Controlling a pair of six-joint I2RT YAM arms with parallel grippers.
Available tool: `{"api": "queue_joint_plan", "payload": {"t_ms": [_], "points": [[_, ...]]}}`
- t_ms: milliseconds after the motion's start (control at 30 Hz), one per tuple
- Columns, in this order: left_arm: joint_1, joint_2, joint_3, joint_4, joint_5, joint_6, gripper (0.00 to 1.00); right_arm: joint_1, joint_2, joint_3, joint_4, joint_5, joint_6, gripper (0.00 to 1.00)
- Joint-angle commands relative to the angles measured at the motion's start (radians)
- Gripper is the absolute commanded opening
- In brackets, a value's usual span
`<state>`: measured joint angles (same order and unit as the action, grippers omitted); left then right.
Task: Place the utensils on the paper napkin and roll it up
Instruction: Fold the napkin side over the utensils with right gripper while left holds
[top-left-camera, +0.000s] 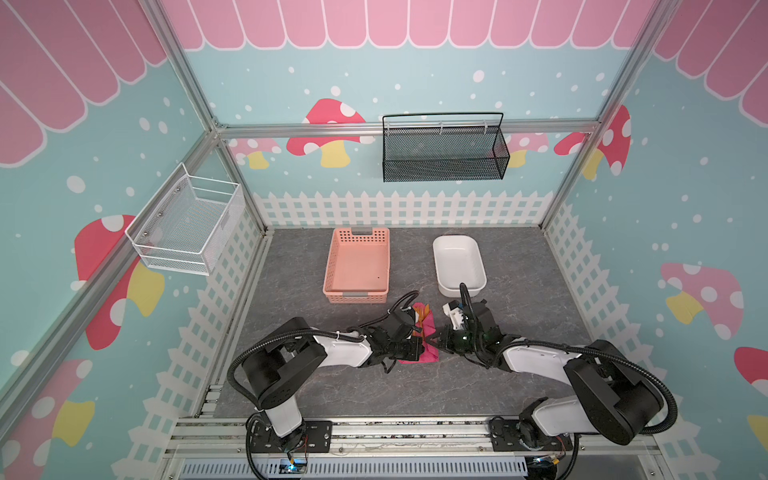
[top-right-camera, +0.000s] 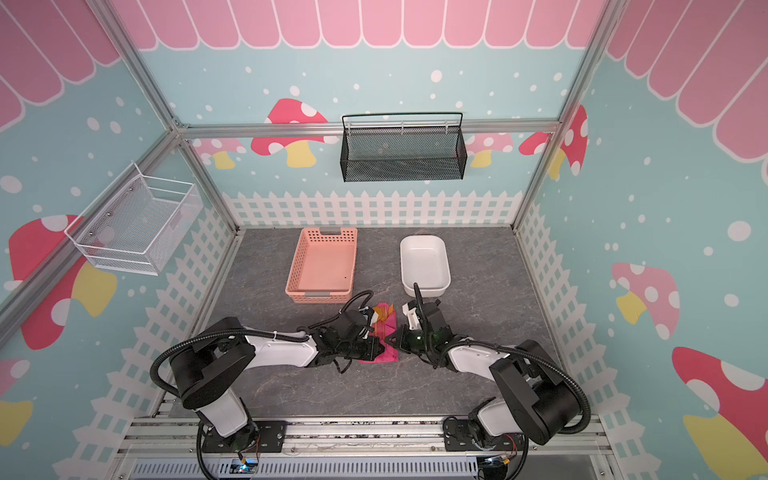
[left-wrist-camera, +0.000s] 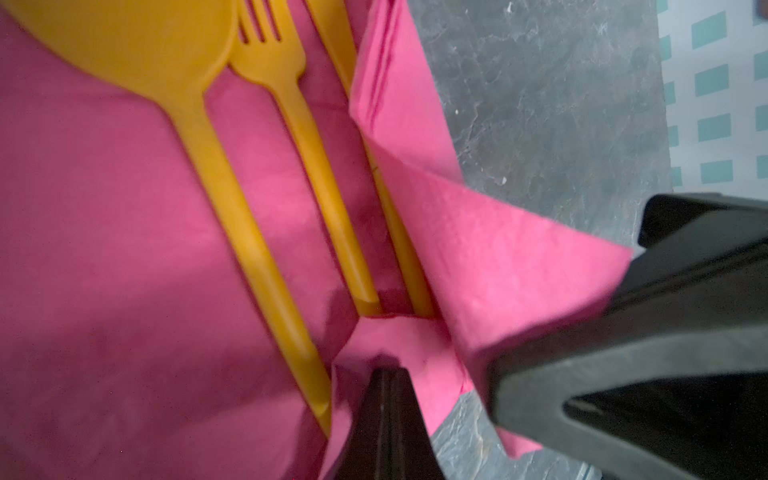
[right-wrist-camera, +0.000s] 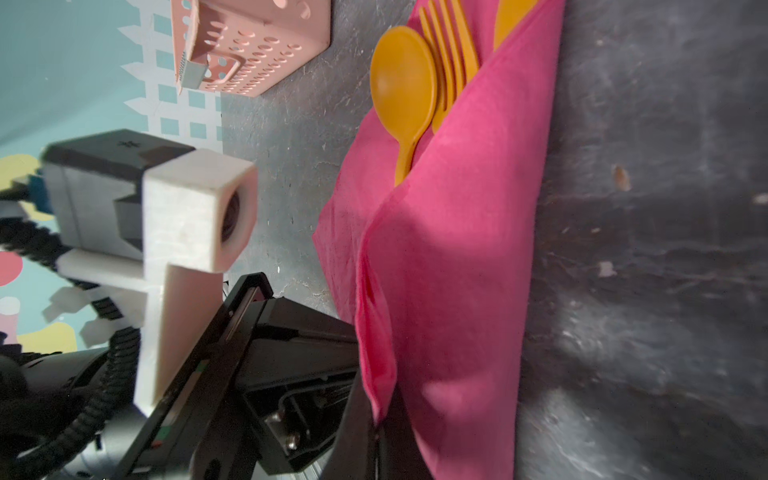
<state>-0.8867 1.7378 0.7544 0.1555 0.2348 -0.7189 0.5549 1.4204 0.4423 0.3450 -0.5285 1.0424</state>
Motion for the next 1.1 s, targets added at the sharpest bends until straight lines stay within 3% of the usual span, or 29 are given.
{"api": "queue_joint_plan", "payload": {"t_ms": [0, 567, 1067], "points": [[-0.003, -0.006, -0.003, 0.013, -0.021, -0.007, 0.00, 0.012, 0.035, 0.034, 0.070, 0.008, 0.035, 0.05], [0.015, -0.237, -0.098, -0.165, -0.107, 0.019, 0.00, 0.023, 0.129, 0.054, 0.131, -0.017, 0.039, 0.05], [0.026, -0.156, -0.107, -0.122, -0.068, 0.017, 0.00, 0.049, 0.174, 0.079, 0.152, -0.014, 0.054, 0.06]]}}
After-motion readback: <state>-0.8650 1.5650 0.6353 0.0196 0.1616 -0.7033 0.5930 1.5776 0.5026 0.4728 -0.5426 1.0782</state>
